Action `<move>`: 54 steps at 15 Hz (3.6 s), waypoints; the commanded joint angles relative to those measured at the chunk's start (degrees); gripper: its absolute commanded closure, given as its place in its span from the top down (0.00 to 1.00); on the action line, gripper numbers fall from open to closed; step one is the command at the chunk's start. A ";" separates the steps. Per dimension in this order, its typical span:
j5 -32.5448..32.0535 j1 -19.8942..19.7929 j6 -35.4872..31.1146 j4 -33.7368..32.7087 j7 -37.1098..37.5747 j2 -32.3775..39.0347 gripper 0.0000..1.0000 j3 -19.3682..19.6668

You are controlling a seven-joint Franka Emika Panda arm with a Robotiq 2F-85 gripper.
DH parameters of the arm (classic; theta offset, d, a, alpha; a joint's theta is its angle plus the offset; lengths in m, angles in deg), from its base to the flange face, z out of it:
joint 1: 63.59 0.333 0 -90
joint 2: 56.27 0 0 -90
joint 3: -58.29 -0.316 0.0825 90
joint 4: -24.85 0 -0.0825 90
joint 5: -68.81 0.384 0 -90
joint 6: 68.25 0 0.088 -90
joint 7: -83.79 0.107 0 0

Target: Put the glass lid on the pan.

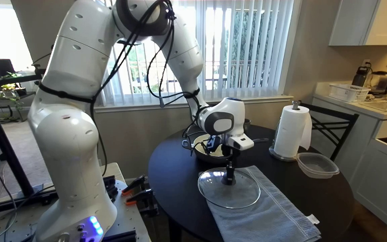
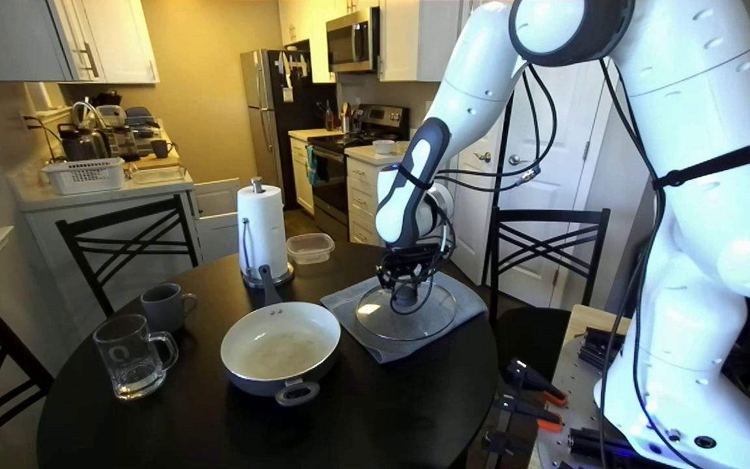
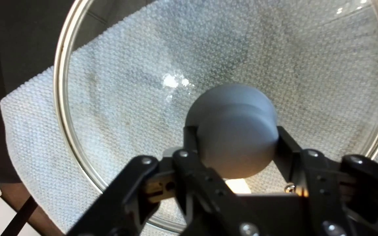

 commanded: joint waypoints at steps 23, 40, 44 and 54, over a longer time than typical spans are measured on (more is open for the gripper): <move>-17.08 -1.36 22.82 -23.69 2.78 2.19 0.33 -14.24; -17.66 4.85 33.84 -50.56 -9.10 19.89 0.33 -17.89; -17.42 5.85 33.24 -51.66 -10.86 20.37 0.33 -18.20; -11.55 1.79 32.48 -50.19 -18.52 19.00 0.33 -22.30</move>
